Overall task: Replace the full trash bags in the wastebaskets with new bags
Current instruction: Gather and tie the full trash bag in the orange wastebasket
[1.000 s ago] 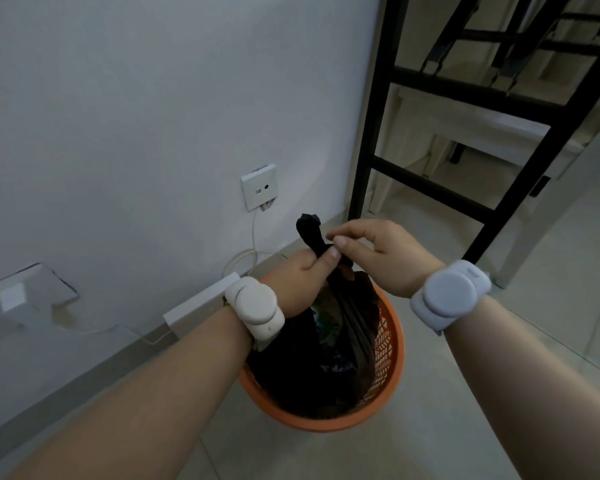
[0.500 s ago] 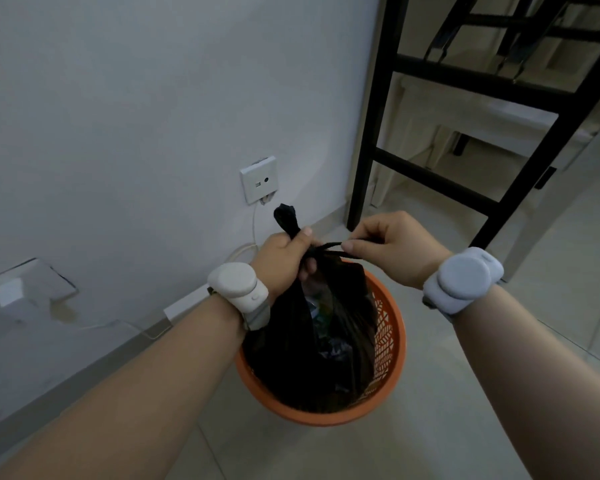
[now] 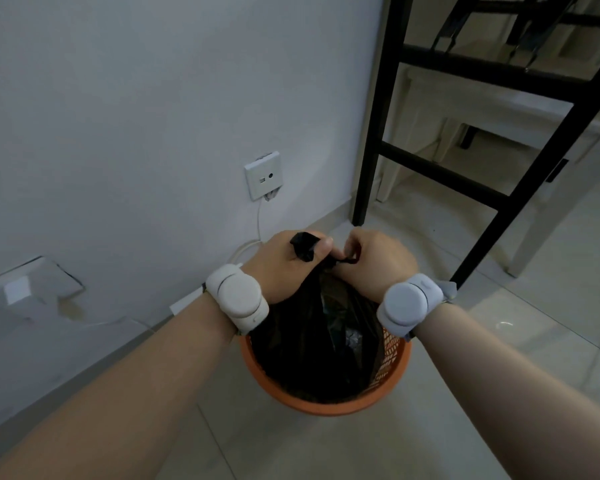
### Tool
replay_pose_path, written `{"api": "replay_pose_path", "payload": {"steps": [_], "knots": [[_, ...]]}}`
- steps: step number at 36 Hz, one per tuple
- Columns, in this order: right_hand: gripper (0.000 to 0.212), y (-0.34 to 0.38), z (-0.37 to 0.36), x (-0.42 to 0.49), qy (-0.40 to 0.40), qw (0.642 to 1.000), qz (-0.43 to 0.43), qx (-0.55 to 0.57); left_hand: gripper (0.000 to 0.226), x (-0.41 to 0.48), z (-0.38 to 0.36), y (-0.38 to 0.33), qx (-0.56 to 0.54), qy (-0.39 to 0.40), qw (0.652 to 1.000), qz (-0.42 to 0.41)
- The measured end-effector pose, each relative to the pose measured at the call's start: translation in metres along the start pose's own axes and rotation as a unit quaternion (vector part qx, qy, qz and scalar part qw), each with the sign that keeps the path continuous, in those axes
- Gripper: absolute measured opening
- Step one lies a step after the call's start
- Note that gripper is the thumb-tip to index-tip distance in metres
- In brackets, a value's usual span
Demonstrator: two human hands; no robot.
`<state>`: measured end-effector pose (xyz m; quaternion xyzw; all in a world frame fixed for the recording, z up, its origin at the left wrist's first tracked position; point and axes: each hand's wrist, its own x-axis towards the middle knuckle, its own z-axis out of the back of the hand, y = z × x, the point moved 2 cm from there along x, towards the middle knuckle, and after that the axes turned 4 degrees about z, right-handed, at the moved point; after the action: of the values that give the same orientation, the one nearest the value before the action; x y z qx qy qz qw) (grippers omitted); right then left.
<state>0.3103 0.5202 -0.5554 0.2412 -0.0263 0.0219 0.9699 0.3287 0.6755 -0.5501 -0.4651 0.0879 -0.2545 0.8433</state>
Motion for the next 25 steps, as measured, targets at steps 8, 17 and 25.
{"api": "replay_pose_path", "payload": {"steps": [8,17,25], "knots": [[0.011,-0.01,-0.012,0.003,-0.022,0.998,0.032,0.057,0.036,-0.01,-0.017,0.013,0.05,-0.109,0.985,-0.127],[0.026,-0.002,-0.014,-0.002,0.029,0.947,0.031,0.317,0.034,-0.026,-0.039,0.027,0.086,-0.136,0.975,-0.153],[0.022,-0.014,-0.015,-0.001,0.109,0.786,-0.06,0.606,0.034,-0.023,-0.036,0.019,0.086,-0.125,0.972,-0.178]]}}
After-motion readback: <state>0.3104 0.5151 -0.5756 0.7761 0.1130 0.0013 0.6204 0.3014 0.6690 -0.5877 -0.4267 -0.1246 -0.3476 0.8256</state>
